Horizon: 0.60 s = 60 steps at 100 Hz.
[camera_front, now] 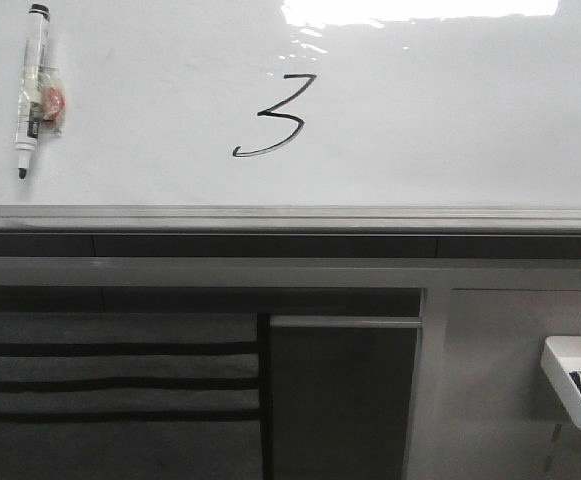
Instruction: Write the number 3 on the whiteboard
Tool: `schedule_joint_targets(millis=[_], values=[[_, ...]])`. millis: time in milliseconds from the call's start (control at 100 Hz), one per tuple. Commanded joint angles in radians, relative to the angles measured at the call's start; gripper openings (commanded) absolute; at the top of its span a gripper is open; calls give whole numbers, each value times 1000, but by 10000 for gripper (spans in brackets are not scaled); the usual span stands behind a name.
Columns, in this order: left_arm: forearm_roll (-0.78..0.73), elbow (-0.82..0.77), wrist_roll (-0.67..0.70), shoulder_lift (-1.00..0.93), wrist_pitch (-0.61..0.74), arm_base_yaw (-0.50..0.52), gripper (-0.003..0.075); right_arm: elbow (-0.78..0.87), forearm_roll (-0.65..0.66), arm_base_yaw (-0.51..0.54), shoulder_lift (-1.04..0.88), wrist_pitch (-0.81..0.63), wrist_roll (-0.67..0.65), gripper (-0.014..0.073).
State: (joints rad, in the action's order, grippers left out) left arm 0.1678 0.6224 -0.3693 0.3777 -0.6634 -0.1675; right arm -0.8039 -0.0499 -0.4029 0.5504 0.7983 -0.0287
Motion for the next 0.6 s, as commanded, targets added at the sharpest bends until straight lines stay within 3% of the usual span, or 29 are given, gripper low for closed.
schedule_joint_targets(millis=[0,250,590], values=[[-11,-31,2,-50,129,12,-18,-22,8,8,5,-67,0,-74],[22,-339,2,-270,466,21,-18,-22,8,8,5,-67,0,-74],[130,-631,2,-412,741,44,-18,-22,8,8,5,-67,0,-74]])
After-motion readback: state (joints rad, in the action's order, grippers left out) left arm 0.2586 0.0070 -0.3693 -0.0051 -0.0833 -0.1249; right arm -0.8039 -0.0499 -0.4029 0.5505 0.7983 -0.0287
